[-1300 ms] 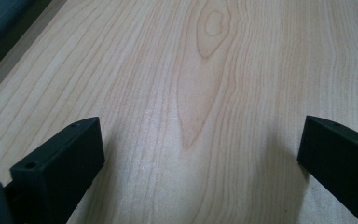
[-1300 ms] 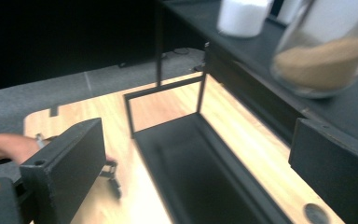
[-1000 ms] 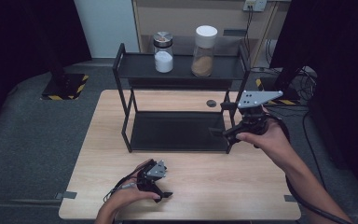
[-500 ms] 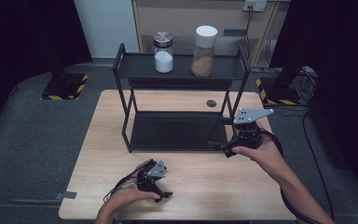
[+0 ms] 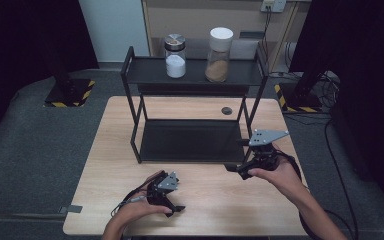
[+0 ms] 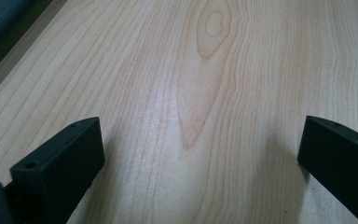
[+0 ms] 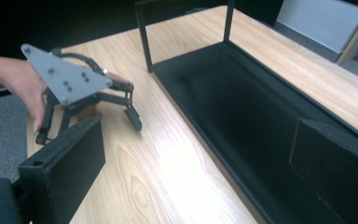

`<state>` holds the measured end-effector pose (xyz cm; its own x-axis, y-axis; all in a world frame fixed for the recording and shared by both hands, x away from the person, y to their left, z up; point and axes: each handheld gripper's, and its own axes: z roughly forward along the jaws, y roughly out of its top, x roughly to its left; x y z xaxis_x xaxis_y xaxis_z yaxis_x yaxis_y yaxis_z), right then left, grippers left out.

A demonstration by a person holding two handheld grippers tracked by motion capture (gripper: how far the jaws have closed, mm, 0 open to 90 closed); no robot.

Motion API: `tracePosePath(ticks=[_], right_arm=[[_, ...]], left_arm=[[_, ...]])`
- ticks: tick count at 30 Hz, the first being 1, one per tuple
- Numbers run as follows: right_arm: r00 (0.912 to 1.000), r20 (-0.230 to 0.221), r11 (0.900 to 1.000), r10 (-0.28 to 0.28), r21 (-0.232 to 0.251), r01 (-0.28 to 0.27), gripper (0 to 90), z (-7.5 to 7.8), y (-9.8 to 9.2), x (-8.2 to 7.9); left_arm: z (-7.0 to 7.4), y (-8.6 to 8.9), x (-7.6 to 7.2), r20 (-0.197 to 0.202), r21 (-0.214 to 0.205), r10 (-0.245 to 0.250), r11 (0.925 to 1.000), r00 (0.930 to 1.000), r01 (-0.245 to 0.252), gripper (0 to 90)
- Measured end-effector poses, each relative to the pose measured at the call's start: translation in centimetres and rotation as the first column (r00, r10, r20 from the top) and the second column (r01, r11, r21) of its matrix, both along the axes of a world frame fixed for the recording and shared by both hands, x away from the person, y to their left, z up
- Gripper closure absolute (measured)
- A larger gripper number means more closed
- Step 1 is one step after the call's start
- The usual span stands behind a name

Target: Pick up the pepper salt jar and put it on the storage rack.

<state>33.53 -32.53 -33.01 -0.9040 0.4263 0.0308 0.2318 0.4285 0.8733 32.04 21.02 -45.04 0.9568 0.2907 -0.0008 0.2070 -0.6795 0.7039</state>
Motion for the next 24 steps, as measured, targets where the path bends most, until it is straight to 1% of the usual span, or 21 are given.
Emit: tracePosePath(ticks=[6,11,24], right_arm=[[0.9999,-0.013,1.0000,-0.002,-0.002,0.002,4.3,-1.5,0.0,-0.2],[0.9993,-0.037,1.0000,0.004,0.003,-0.004,4.2,-2.7,-0.1,-0.2],[0.9983,-0.057,0.9999,-0.012,-0.003,0.012,4.2,-5.6,-0.9,-0.8]], left_arm=[[0.0,0.0,0.0,0.000,0.000,0.000,1.0000,1.0000,0.000,0.0],[0.0,0.0,0.0,0.000,0.000,0.000,1.0000,1.0000,0.000,0.0],[0.0,0.0,0.0,0.000,0.000,0.000,1.0000,1.0000,0.000,0.0]])
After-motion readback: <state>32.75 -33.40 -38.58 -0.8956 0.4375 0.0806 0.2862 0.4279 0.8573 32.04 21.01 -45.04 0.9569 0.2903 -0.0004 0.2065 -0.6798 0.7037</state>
